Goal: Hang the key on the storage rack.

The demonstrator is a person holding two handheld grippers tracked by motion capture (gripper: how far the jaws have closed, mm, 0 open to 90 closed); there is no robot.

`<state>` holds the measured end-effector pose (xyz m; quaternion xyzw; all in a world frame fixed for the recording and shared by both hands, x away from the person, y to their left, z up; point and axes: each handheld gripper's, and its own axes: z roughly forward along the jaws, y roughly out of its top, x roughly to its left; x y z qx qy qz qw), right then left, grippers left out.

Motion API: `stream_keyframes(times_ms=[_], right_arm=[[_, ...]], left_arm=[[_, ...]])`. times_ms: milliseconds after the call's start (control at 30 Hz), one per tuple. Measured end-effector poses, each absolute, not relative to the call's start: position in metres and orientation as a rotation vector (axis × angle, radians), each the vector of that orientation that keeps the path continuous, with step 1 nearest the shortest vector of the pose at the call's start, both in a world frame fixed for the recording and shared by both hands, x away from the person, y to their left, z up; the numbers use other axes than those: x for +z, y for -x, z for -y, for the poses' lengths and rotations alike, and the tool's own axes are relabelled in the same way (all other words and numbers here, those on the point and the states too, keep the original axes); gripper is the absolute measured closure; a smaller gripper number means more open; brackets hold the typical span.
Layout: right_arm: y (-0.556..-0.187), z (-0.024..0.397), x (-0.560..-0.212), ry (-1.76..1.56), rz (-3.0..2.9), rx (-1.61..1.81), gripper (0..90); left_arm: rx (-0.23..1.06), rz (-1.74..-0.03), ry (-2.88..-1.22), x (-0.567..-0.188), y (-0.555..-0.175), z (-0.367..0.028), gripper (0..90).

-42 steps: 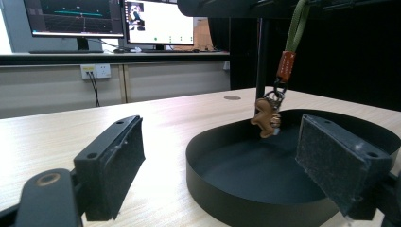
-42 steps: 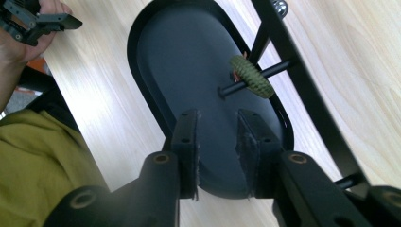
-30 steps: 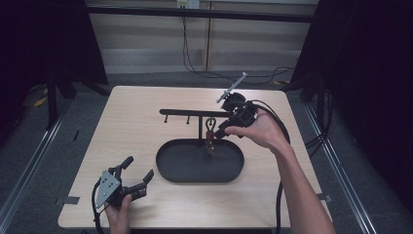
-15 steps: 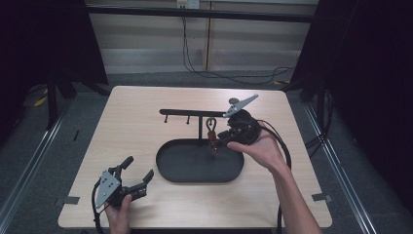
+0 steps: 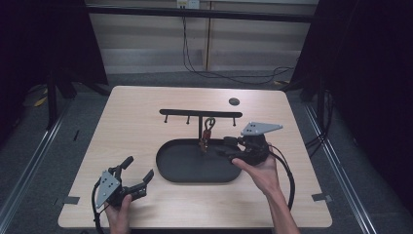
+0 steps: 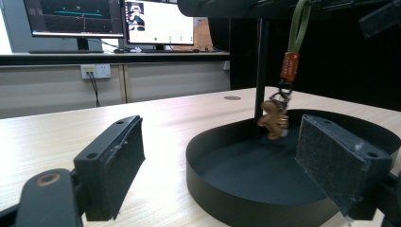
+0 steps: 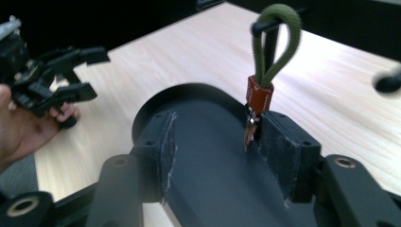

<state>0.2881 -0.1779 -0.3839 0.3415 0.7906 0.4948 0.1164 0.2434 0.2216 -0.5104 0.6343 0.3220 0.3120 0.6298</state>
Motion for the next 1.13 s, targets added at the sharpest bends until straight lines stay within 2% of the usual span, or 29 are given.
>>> stream_keyframes(times_ms=[300,500,667,867,900,933,1033,1133], right_arm=[[-0.268,0.193,-0.415,-1.07,-2.134,1.556,36.7],[-0.252,0.206,-0.449,-1.118,-2.023,1.562,30.3],[-0.242,0.212,-0.469,-1.173,-1.956,1.569,29.9],[-0.231,0.214,-0.495,-1.155,-1.876,1.592,23.2],[-0.229,0.216,-0.499,-1.157,-1.848,1.608,18.6],[-0.229,0.217,-0.501,-1.158,-1.836,1.608,17.6],[-0.227,0.215,-0.504,-1.15,-1.821,1.582,18.2],[-0.228,0.212,-0.505,-1.159,-1.82,1.55,23.0]], left_arm=[[0.715,-0.737,-1.453,-0.51,-0.243,-0.222,15.7],[0.716,-0.736,-1.451,-0.51,-0.244,-0.222,15.7],[0.717,-0.736,-1.453,-0.51,-0.244,-0.222,15.7],[0.718,-0.735,-1.453,-0.51,-0.244,-0.222,15.7],[0.718,-0.735,-1.454,-0.51,-0.244,-0.222,15.7],[0.718,-0.735,-1.454,-0.51,-0.244,-0.222,15.7],[0.718,-0.735,-1.454,-0.51,-0.244,-0.222,15.7],[0.713,-0.739,-1.452,-0.511,-0.243,-0.222,15.7]])
